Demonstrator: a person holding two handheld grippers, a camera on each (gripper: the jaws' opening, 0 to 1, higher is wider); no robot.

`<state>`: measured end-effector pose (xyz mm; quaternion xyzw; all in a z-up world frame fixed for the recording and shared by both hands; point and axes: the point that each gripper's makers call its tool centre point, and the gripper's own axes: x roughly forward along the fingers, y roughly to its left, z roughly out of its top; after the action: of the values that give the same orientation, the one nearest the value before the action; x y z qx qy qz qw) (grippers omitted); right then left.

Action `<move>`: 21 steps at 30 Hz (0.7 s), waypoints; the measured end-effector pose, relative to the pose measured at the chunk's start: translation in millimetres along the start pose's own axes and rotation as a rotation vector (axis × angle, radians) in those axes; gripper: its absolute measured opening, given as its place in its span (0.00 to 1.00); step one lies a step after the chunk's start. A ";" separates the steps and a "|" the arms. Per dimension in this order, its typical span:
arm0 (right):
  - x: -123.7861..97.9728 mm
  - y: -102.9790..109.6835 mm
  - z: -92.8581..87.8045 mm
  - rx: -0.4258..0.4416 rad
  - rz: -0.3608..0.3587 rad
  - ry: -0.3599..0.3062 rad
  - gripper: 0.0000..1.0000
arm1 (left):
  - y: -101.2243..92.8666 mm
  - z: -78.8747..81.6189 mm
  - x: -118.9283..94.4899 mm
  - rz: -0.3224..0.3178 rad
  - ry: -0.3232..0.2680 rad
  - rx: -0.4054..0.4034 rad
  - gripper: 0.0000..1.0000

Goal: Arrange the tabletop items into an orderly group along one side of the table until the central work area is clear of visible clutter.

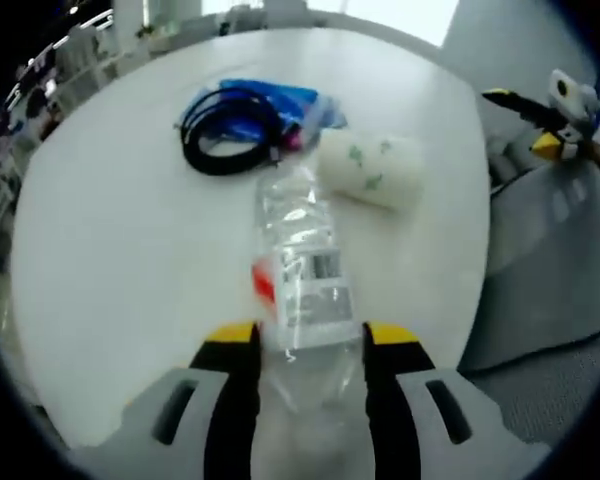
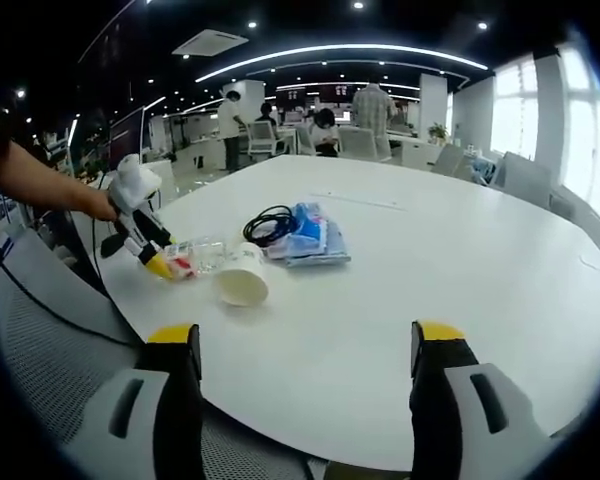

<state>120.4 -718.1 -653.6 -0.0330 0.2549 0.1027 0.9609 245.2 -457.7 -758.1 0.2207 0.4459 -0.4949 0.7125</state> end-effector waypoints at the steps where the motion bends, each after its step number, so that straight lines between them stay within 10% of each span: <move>1: 0.0 0.2 -0.2 0.000 0.001 0.001 0.86 | -0.1 0.0 0.0 0.001 -0.003 -0.001 0.38; 21: 10.0 20.3 -10.0 -0.202 0.138 0.131 0.92 | 2.8 -10.6 5.5 0.054 -0.031 0.000 0.40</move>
<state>119.8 -697.7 -667.5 -0.1186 0.3072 0.1911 0.9247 243.9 -451.3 -768.5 0.2249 0.4287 -0.4787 0.7325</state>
